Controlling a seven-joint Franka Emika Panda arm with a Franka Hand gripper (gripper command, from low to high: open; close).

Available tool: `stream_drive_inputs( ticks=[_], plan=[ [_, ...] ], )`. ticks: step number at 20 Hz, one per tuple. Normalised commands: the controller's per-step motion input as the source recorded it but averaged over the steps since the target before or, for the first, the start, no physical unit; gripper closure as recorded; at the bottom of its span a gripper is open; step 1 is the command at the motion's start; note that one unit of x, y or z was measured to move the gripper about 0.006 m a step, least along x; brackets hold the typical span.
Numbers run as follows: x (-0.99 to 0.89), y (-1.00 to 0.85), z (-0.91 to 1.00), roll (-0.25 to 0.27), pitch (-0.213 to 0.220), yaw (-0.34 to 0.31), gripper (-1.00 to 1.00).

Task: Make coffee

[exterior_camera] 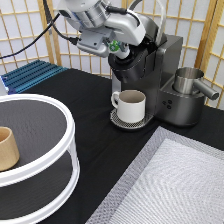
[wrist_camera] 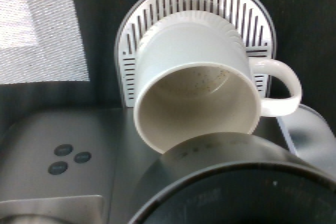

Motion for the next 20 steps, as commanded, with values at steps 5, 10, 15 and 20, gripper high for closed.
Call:
stream_drive_inputs(
  ticks=[5,10,15,20],
  plan=[
    [0.12,-0.01,-0.06,0.000,0.025,-0.006,1.00],
    [0.04,0.00,-0.35,-0.003,0.001,-0.028,1.00],
    [0.00,0.10,-0.45,-0.048,0.000,-0.045,1.00],
    [0.00,0.25,-0.36,-0.120,0.000,-0.054,1.00]
  ],
)
